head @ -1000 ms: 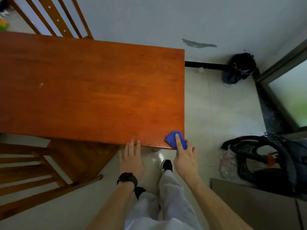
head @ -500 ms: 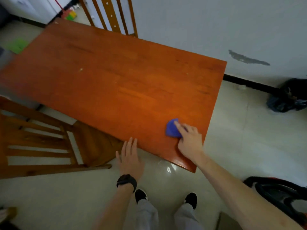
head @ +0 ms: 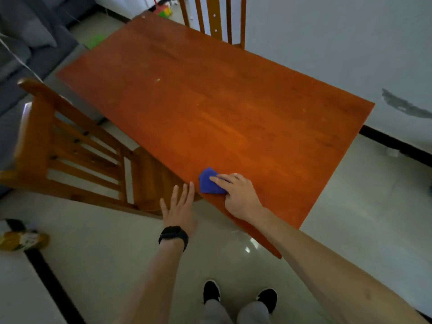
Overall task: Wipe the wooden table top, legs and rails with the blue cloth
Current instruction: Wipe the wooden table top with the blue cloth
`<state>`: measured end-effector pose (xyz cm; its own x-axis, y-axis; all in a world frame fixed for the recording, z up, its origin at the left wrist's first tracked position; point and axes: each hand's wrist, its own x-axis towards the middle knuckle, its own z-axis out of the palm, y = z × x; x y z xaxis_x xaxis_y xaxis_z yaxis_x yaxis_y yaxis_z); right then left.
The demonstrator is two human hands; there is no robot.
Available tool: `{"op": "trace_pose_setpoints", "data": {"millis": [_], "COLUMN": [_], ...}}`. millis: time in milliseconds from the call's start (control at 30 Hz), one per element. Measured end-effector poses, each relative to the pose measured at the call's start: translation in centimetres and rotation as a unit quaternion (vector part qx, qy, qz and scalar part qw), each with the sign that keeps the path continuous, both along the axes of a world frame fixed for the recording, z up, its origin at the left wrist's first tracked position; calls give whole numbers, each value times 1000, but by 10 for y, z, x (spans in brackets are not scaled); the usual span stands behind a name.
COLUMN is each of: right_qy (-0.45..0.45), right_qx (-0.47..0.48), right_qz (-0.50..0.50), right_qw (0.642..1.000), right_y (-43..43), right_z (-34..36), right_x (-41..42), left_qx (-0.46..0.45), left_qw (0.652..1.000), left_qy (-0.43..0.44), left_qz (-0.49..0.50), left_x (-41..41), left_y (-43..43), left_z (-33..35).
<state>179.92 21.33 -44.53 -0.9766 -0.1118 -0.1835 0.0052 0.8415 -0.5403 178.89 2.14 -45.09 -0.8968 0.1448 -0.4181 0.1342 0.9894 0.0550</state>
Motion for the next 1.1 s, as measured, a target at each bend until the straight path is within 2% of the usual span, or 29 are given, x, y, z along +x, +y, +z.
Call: {"op": "trace_pose_setpoints", "data": {"millis": [67, 167, 233, 267, 333, 467, 533, 633, 800, 867, 933, 1000, 1100], "right_qy": [-16, -170, -264, -280, -261, -124, -70, -35, -71, -53, -38, -82, -175], "right_qx": [-31, -40, -73, -95, -133, -155, -139, -128, -41, 13, 24, 35, 55], "right_qz": [23, 95, 96, 79, 28, -77, -82, -50, 45, 98, 140, 186, 203], "right_qw": [999, 980, 957, 952, 956, 977, 984, 990, 996, 994, 989, 978, 962], "right_y": [-2, 13, 23, 27, 32, 27, 15, -7, -46, -48, -36, -14, 31], "right_z": [8, 32, 46, 53, 61, 64, 62, 58, 34, 23, 20, 23, 36], "right_x": [34, 66, 70, 68, 52, 5, -18, -57, -99, -88, -62, -31, 18], "left_qx": [8, 26, 39, 44, 52, 87, 103, 103, 104, 103, 114, 129, 136], "left_qw": [1000, 999, 999, 999, 998, 995, 993, 991, 990, 991, 991, 989, 988], "left_qy": [-13, -18, -19, -23, -20, 1, 9, 11, 1, 4, -16, -43, -62], "left_qz": [-3, -20, -6, 1, 11, 42, 64, 85, 94, 89, 74, 53, 37], "left_x": [7, 17, 21, 22, 18, 8, -1, -18, -39, -37, -31, -22, 2], "left_y": [-2, -6, -7, -7, -5, -8, -13, -20, -33, -34, -29, -20, 1], "left_z": [5, 11, 13, 13, 11, 2, -2, -8, -21, -21, -14, -6, 3]}}
